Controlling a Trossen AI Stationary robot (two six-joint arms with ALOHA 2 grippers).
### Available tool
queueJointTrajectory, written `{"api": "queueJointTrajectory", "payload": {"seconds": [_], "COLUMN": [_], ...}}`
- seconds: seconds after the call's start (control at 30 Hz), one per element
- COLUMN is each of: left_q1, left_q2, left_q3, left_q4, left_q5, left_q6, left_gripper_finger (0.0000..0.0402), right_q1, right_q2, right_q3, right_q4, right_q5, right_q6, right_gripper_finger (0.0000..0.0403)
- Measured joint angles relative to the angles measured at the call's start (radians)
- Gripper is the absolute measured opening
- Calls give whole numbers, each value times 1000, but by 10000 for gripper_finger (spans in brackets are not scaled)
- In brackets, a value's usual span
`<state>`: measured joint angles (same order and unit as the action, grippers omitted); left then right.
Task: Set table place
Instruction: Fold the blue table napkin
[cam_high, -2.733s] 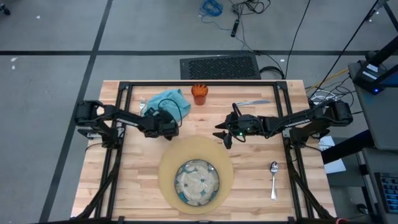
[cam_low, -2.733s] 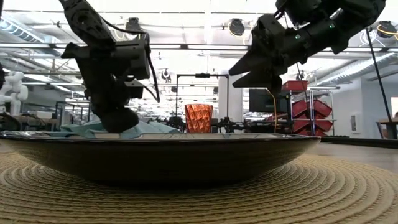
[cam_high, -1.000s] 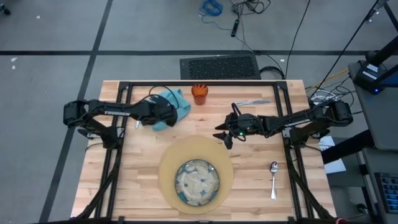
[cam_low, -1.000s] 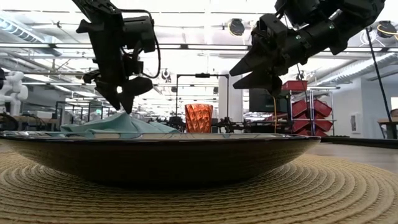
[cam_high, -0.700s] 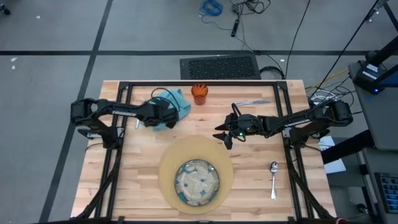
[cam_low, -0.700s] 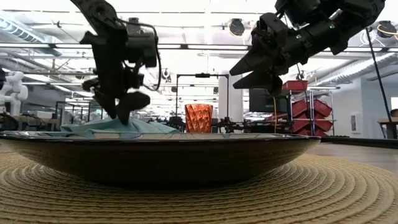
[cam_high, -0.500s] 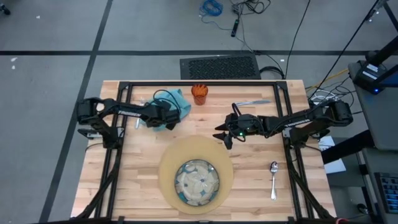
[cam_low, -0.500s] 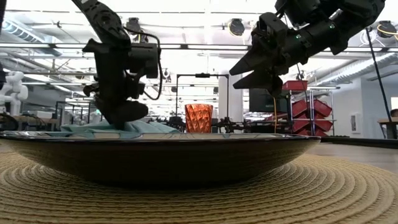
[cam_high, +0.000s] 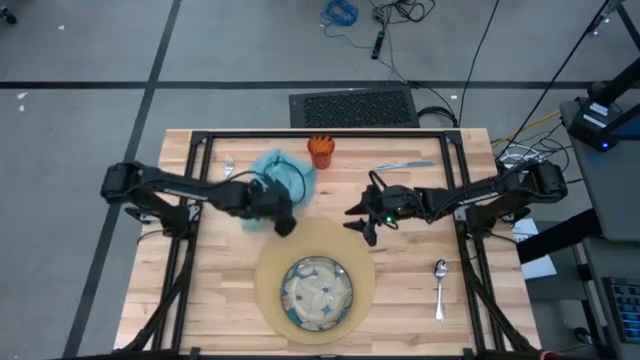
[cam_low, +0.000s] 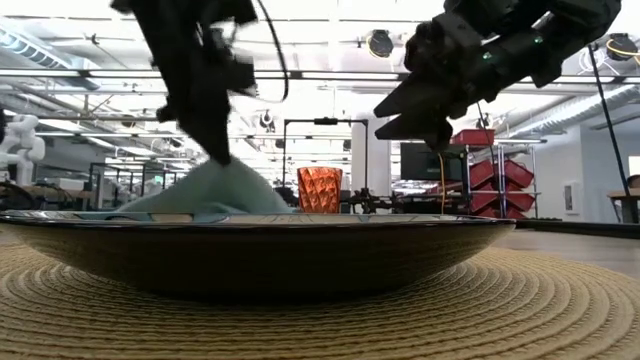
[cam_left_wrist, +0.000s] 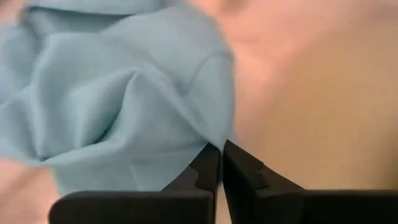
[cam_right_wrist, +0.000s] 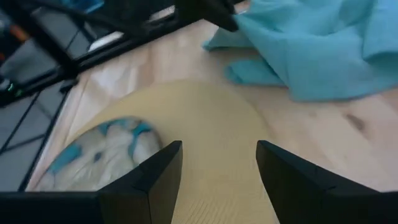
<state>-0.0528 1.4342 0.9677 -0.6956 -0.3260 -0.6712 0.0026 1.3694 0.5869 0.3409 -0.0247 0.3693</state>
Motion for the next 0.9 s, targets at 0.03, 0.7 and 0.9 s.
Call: {"api": "queueJointTrajectory", "payload": {"seconds": [0.03,0.7,0.9], "left_q1": [-27,-222,-222], "left_q2": [-15,6,13], "left_q3": [9,-28,-28], "left_q4": [2,11,7], "left_q5": [26,96,86], "left_q6": [0,-134,-132], "left_gripper_finger": [0,0,0], "right_q1": [10,-32,-18], "right_q2": [1,399,487], "right_q3": [0,205,307], "right_q4": [-3,64,-32], "right_q5": [11,260,419], "right_q6": [-13,-359,-536], "right_gripper_finger": [199,199,199]}}
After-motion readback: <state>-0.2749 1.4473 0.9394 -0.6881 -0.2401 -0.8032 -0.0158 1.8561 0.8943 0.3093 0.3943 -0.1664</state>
